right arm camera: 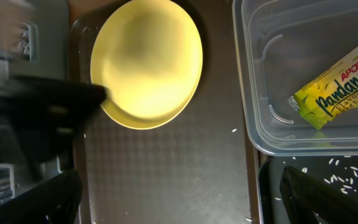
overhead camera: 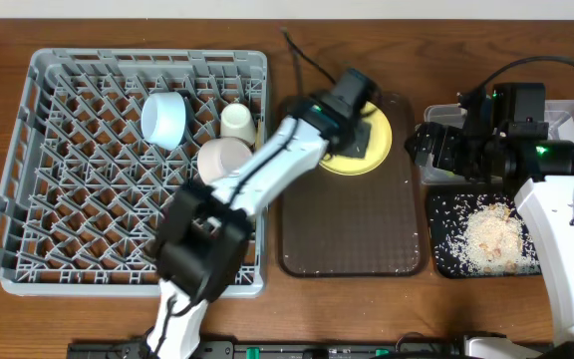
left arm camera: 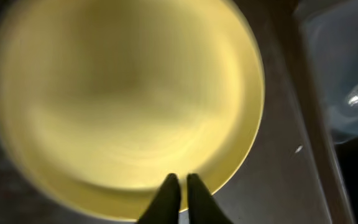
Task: Sort waste into correct bins and load items into the dishwasher rack
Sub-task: 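Move the left gripper to the yellow plate and grasp its rim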
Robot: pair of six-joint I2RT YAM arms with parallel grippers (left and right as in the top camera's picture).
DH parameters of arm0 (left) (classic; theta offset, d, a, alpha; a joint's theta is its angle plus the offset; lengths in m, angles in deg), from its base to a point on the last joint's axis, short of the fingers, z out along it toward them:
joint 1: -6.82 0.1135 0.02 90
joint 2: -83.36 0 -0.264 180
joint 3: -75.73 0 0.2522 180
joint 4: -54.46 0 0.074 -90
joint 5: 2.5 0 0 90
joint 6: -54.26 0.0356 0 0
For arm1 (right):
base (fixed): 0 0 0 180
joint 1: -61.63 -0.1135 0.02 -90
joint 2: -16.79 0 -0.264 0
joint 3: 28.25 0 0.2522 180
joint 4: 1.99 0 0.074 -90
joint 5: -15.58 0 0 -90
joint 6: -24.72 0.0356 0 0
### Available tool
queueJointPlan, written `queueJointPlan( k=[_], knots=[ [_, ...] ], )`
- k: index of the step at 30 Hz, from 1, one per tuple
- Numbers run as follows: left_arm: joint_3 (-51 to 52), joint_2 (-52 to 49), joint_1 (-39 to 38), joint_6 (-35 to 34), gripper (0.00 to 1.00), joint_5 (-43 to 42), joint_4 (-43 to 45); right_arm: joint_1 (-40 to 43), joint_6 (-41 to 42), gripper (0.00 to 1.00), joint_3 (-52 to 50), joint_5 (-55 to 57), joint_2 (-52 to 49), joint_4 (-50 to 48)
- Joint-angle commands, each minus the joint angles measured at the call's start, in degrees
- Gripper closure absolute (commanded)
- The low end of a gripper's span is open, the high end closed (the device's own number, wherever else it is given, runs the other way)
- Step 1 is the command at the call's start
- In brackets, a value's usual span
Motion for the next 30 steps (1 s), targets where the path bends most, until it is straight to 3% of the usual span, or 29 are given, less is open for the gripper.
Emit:
queueJointPlan(
  k=[1,15,21,25,30],
  knots=[
    [-0.02,-3.17,-1.25,0.74,0.94,0.17,-1.27,-0.48,-0.7,0.01,0.11,-0.22,0.04,0.02],
    [0.13,-4.0,-8.2,1.05,0.94,-3.39,-20.81,-0.48,-0.7,0.01,0.11,-0.2,0.04,0.02],
    [0.07,-2.54,-8.52,1.44,0.94,-3.91,-22.01,-0.48,-0.7,0.01,0.11,-0.2,0.04,0.02],
    [0.07,0.66,-6.71,1.33,0.83,-1.75,-21.86,-0.48,-0.7,0.01,0.11,-0.2,0.04,0.02],
    [0.09,3.82,-2.43,-1.27,0.59,4.04,-21.9,-0.48,-0.7,0.01,0.11,-0.2,0.04,0.02]
  ],
)
